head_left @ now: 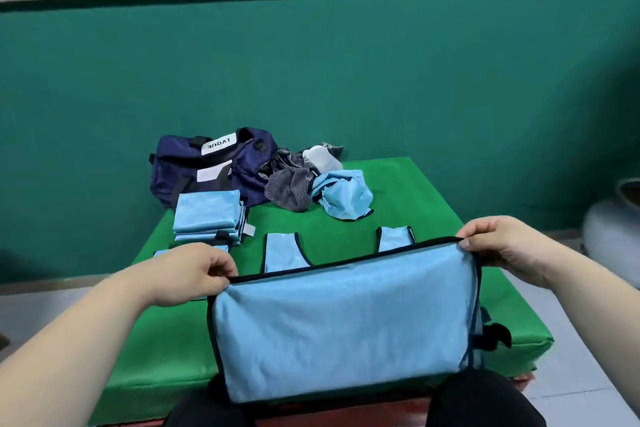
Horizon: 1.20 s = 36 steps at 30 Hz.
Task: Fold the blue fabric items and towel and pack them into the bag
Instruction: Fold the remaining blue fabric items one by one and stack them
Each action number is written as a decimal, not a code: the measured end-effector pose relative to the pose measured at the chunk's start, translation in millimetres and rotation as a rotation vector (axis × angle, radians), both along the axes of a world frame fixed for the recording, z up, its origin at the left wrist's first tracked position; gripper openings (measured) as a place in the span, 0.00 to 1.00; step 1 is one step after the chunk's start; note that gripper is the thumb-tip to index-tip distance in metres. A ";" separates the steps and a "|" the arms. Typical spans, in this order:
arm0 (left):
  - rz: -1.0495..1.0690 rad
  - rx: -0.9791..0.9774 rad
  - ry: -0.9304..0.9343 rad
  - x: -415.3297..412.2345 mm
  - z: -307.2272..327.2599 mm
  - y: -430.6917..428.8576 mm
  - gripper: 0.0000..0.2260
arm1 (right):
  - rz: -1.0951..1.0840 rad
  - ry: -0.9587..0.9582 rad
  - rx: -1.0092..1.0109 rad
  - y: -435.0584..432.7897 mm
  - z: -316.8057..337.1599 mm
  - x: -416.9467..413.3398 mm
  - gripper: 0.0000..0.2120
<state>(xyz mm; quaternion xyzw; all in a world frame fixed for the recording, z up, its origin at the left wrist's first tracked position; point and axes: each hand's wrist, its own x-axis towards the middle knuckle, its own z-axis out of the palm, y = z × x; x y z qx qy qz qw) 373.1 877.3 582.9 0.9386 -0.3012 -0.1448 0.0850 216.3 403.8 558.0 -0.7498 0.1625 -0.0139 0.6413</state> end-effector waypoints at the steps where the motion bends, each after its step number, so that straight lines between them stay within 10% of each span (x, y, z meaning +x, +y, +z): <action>1: 0.005 -0.004 -0.012 6.1 -4.4 -4.3 0.06 | -0.021 0.005 0.005 -2.0 -5.5 6.9 0.06; 22: 0.334 -0.129 -0.156 194.7 -130.4 -124.1 0.12 | -0.279 0.216 -0.512 -44.5 -132.9 207.5 0.03; 36: 0.057 -0.167 -0.145 56.9 -170.3 -119.3 0.16 | 0.050 -0.052 -0.852 34.2 -137.0 110.7 0.15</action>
